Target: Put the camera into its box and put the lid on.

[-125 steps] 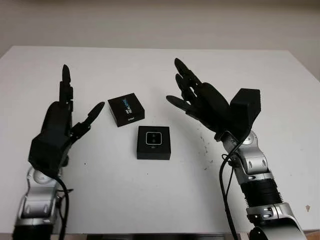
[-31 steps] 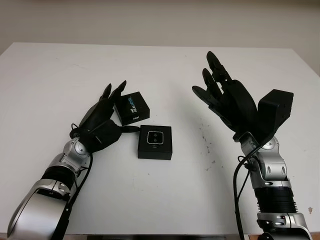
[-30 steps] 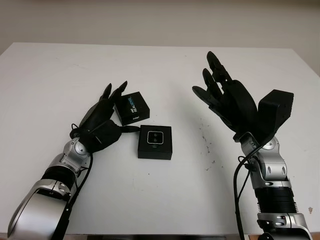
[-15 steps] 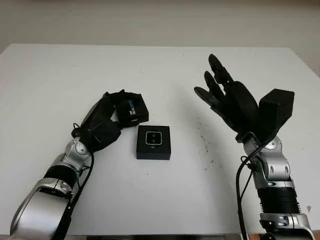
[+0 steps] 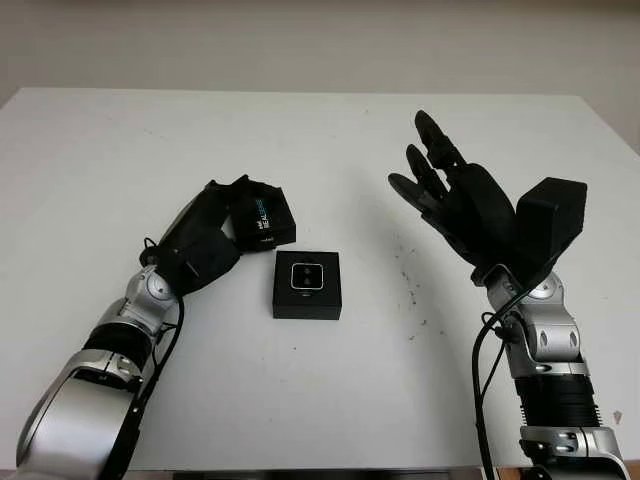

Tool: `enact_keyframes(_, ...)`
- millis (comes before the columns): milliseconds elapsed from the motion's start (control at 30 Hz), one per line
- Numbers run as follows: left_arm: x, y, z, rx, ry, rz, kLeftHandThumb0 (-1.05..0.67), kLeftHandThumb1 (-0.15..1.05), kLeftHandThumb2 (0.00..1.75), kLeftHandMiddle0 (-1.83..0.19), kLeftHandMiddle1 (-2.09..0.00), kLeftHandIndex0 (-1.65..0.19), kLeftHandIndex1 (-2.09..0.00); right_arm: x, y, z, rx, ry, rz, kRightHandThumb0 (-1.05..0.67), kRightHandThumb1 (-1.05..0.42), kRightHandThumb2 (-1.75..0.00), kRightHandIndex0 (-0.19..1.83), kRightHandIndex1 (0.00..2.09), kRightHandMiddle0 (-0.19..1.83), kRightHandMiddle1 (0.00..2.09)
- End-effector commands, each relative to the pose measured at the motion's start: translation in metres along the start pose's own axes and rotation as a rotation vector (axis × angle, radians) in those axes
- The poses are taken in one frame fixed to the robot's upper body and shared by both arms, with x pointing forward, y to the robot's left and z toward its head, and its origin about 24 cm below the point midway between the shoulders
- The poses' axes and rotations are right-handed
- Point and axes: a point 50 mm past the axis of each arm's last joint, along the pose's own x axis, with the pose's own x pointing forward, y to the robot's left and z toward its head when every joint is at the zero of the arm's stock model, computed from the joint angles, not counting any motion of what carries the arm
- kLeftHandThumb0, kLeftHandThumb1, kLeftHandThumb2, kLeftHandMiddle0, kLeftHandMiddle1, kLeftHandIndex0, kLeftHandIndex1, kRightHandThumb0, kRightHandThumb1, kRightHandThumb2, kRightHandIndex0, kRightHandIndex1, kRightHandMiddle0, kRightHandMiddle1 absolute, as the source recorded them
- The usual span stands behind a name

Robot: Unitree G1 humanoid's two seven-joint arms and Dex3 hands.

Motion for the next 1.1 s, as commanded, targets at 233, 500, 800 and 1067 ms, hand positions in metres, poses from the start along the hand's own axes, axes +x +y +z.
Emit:
enact_keyframes(233,-0.010,0.043,0.003,-0.144,-0.039,0.172,-0.10,0.98,0.05,-0.36,-1.34,-0.32,-1.29,-0.002,0.006,0.000,0.016,0.000,-0.001,-0.77,-1.02,-0.05,-0.06,0.07,-0.05,0.06)
enact_keyframes(500,-0.025,0.075,0.025,-0.227,-0.144,0.244,-0.09,0.98,0.05,-0.35,-1.36,-0.32,-1.33,-0.004,0.007,-0.002,0.010,0.006,0.003,-0.77,-1.03,-0.06,-0.06,0.06,-0.06,0.06)
enact_keyframes(800,-0.051,0.064,0.059,-0.243,-0.250,0.101,-0.09,0.99,0.06,-0.41,-1.29,-0.34,-1.32,-0.004,0.011,-0.003,-0.018,0.003,-0.017,-0.77,-1.04,-0.06,-0.02,0.08,-0.03,0.07)
enact_keyframes(1067,-0.069,0.037,0.082,-0.234,-0.331,-0.043,-0.11,1.00,0.06,-0.40,-1.35,-0.30,-1.39,-0.004,0.013,-0.003,0.001,0.010,-0.033,-0.74,-1.05,-0.27,-0.05,0.05,-0.04,0.05)
